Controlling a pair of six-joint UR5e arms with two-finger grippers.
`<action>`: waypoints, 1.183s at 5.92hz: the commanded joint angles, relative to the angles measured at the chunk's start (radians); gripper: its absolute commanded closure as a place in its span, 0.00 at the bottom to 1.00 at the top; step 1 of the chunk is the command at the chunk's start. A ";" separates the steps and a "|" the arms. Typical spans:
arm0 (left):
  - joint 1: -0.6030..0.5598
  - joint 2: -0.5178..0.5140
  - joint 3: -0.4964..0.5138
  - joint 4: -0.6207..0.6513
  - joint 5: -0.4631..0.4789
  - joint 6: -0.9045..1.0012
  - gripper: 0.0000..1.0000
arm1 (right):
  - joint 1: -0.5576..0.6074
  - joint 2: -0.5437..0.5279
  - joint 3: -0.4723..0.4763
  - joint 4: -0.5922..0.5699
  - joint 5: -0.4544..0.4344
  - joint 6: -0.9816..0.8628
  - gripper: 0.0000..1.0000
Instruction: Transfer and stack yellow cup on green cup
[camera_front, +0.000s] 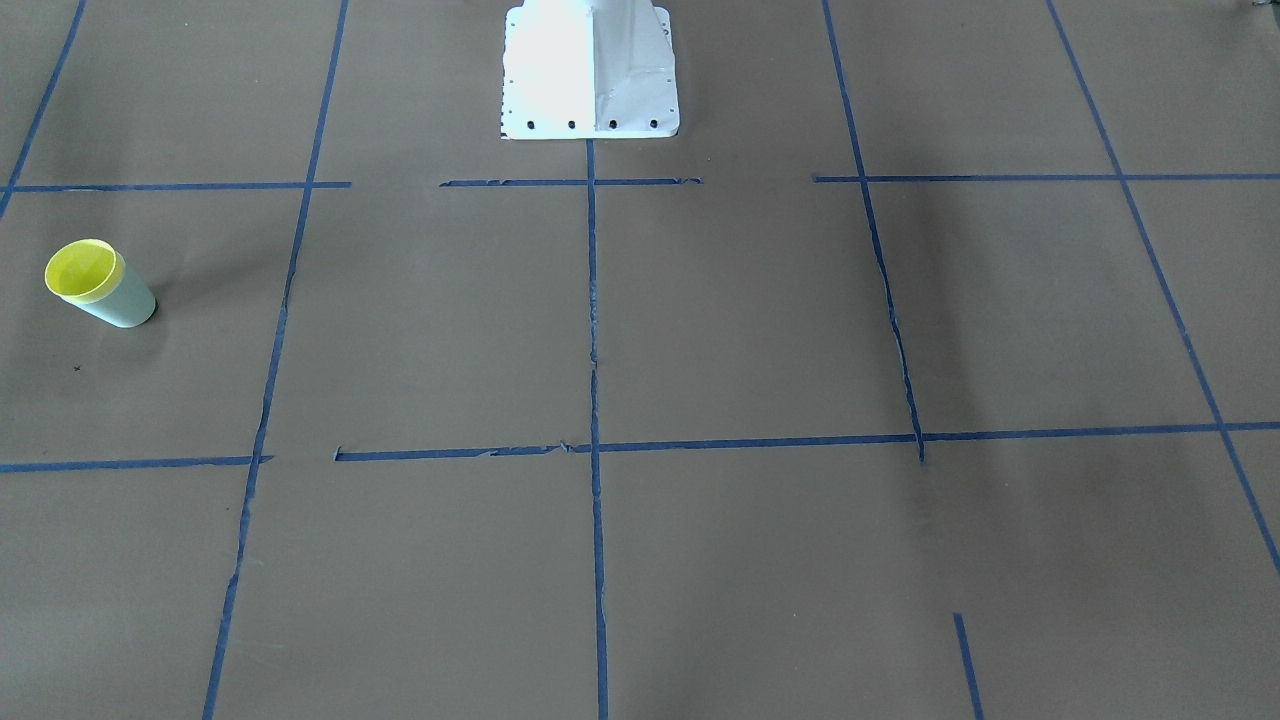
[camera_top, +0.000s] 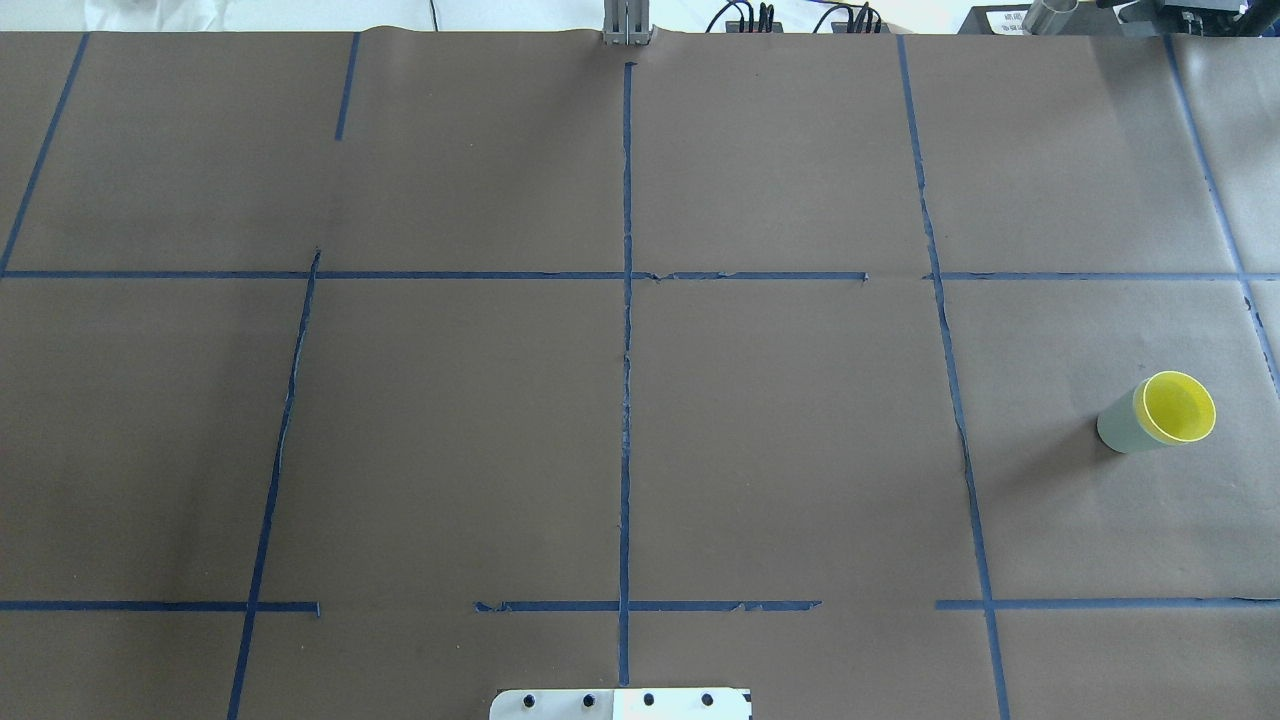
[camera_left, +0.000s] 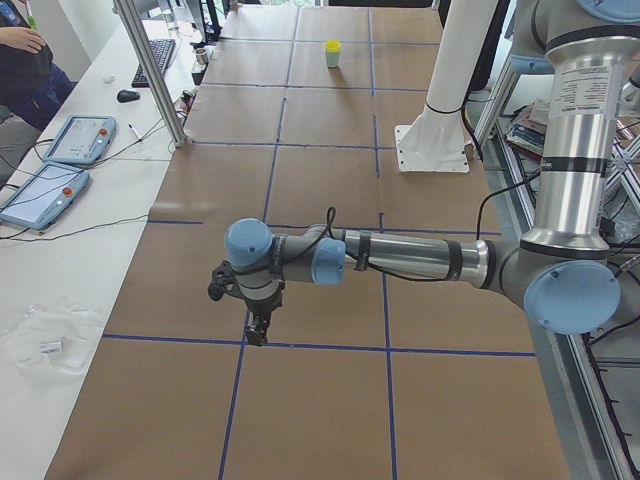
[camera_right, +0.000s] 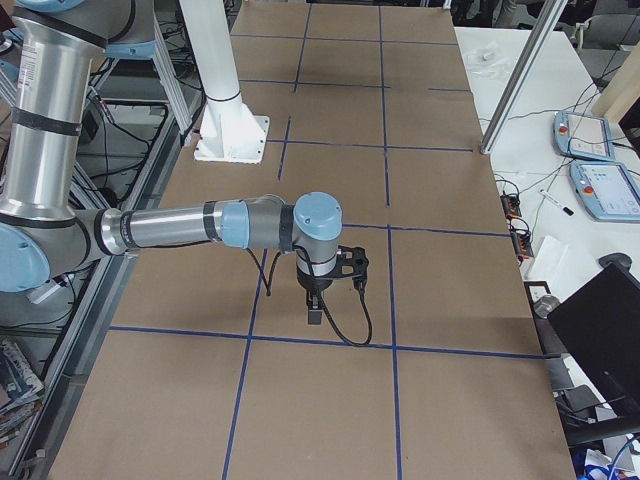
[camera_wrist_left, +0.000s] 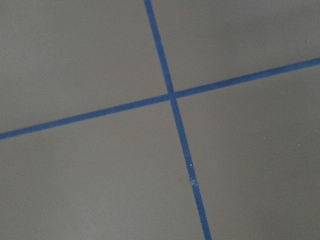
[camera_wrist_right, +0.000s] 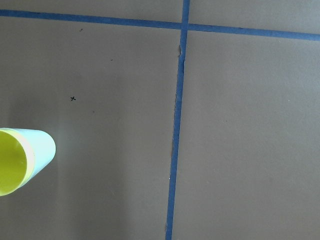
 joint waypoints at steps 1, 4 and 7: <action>-0.031 0.028 -0.006 -0.027 -0.022 -0.006 0.00 | 0.000 0.001 0.000 0.000 0.000 0.000 0.00; -0.035 0.004 -0.016 0.065 -0.056 -0.009 0.00 | -0.002 0.003 -0.001 0.000 0.000 0.000 0.00; -0.035 0.012 -0.019 0.050 -0.052 0.000 0.00 | -0.002 0.003 -0.001 0.000 0.005 0.000 0.00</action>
